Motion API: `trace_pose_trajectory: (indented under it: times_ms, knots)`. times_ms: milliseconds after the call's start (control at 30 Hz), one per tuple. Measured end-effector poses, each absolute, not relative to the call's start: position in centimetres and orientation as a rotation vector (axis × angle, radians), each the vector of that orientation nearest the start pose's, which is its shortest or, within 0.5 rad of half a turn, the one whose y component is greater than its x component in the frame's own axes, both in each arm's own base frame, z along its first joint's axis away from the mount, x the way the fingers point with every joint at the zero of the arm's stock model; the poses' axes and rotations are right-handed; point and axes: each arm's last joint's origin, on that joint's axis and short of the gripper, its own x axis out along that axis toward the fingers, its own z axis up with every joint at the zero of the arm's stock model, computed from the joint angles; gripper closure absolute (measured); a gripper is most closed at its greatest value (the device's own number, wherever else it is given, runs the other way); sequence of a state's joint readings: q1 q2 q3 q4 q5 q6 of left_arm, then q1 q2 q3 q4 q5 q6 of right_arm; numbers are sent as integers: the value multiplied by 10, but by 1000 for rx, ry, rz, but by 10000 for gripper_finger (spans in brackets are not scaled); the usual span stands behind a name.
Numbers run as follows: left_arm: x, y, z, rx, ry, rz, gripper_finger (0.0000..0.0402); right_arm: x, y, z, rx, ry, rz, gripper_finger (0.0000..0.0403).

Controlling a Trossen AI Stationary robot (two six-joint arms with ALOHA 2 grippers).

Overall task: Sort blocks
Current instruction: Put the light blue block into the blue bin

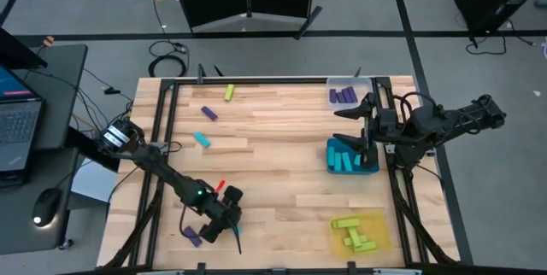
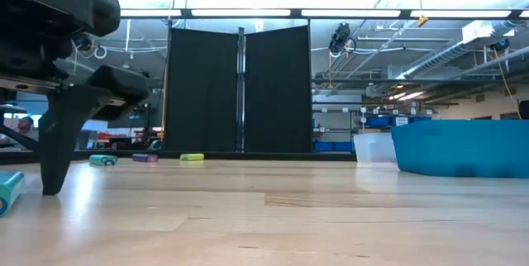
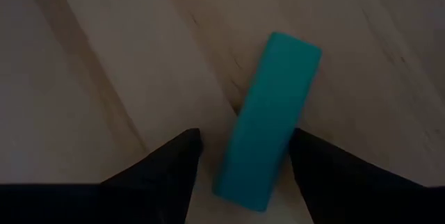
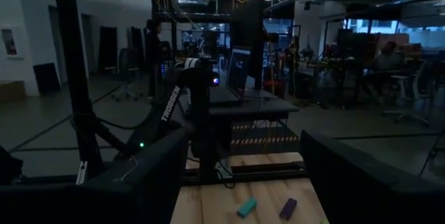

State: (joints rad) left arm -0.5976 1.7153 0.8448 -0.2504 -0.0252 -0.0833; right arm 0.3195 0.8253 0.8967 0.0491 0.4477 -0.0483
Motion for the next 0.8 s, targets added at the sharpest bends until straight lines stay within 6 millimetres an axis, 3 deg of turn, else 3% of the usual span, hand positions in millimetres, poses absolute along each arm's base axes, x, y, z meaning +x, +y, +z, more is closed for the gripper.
trace_pose_trajectory:
  times_ms: [133, 300, 567, 800]
  knots:
    - [252, -169, 126, 311, 1101, -442, 204, 169, 43, 386, -2, -111, -131, 112]
    - [256, -163, 125, 357, 1084, -395, 300, 169, 43, 387, -28, -112, -133, 112]
    - [269, -141, 134, 436, 1002, -213, 297, 172, 43, 392, -117, -167, -153, 119]
    - [313, -75, 156, 421, 770, 2, 297, 179, 46, 395, -152, -216, -163, 118]
